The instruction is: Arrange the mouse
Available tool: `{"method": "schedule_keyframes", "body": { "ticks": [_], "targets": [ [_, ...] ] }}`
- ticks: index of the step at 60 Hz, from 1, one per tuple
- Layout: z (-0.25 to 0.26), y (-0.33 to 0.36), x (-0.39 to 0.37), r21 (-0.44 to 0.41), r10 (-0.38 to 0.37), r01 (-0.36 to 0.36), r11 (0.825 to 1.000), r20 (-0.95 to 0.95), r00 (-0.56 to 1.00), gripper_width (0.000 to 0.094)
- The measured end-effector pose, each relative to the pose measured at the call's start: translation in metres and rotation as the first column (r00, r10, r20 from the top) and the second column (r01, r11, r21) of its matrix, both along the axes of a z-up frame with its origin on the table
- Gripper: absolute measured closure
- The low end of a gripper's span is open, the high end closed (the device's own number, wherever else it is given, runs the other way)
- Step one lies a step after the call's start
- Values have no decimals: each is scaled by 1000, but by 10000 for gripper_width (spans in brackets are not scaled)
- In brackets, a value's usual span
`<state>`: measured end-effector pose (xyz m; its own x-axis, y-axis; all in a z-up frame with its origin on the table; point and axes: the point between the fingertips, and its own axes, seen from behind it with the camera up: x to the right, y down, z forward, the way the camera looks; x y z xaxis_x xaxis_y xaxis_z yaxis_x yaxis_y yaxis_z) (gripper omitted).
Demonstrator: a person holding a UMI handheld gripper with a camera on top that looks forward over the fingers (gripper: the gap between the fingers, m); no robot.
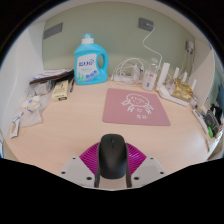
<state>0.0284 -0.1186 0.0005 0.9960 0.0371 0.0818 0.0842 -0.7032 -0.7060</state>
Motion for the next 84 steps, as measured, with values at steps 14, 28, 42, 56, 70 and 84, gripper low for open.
{"method": "schedule_keyframes", "body": {
  "ticks": [14, 28, 42, 56, 70, 84],
  "targets": [
    [145, 50, 11, 208, 8, 7, 978, -73, 997, 585],
    [142, 179, 78, 222, -53, 70, 973, -84, 995, 587],
    [11, 224, 100, 30, -79, 81, 996, -61, 995, 581],
    [-13, 219, 103, -17, -85, 84, 996, -65, 994, 338],
    [48, 177, 103, 47, -100, 102, 994, -35, 994, 81],
    [124, 87, 84, 135, -112, 110, 985, 8, 994, 83]
  ]
}}
